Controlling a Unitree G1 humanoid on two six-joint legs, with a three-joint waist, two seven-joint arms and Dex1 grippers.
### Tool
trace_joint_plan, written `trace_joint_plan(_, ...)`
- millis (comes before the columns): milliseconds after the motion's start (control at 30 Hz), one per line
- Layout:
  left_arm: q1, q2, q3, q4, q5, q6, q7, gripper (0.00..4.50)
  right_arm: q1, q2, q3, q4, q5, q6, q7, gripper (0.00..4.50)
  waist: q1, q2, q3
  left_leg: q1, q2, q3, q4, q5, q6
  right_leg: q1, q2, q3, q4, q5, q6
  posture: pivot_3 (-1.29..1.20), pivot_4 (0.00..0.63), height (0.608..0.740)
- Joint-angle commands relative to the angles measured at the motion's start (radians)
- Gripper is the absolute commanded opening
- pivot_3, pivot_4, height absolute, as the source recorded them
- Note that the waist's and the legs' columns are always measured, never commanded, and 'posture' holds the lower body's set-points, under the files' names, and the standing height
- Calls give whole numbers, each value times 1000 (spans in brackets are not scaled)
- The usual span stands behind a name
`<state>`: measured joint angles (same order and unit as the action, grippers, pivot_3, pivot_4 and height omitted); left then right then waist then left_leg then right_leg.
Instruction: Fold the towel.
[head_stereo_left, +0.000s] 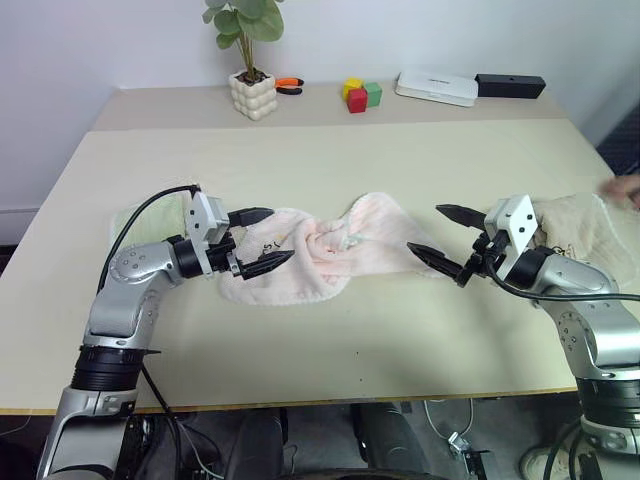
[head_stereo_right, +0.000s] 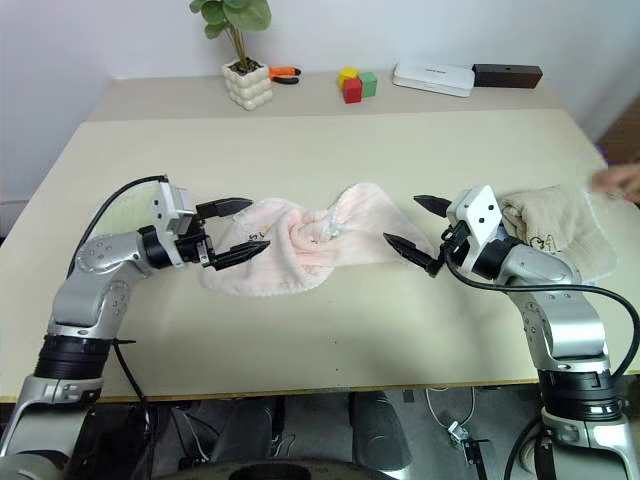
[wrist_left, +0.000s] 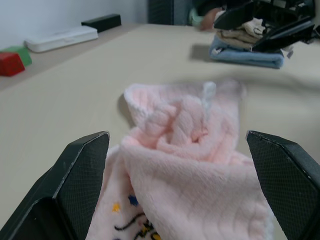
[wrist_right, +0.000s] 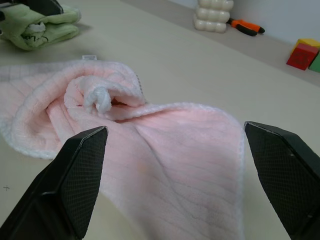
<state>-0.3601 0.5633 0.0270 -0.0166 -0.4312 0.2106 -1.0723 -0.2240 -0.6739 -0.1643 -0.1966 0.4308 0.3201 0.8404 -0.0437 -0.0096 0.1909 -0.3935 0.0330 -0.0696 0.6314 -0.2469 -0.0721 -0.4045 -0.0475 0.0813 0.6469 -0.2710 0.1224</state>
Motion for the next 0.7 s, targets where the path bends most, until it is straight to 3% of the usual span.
trace_joint_plan(33,30,39,-37,-65,17,-27,-61,4500,-26,-6,-7,-30,-1,-16,-3,4454,0,0,0,0,0,0,0,0,0,0,0,0,0,0,0,0,150,740)
trace_joint_plan(500,178,281,7,-57,117,-253,-195,4500,-84,45,48,-10,-21,-28,-12,4454,-2,0,0,1,0,1,-1,0,0,-1,0,0,0,-1,-1,0,150,740)
trace_joint_plan(700,195,260,-49,65,252,-425,-138,4500,-106,95,81,-5,-17,-39,-10,4454,3,0,0,0,0,1,-1,0,0,0,0,0,0,-2,-4,0,150,740)
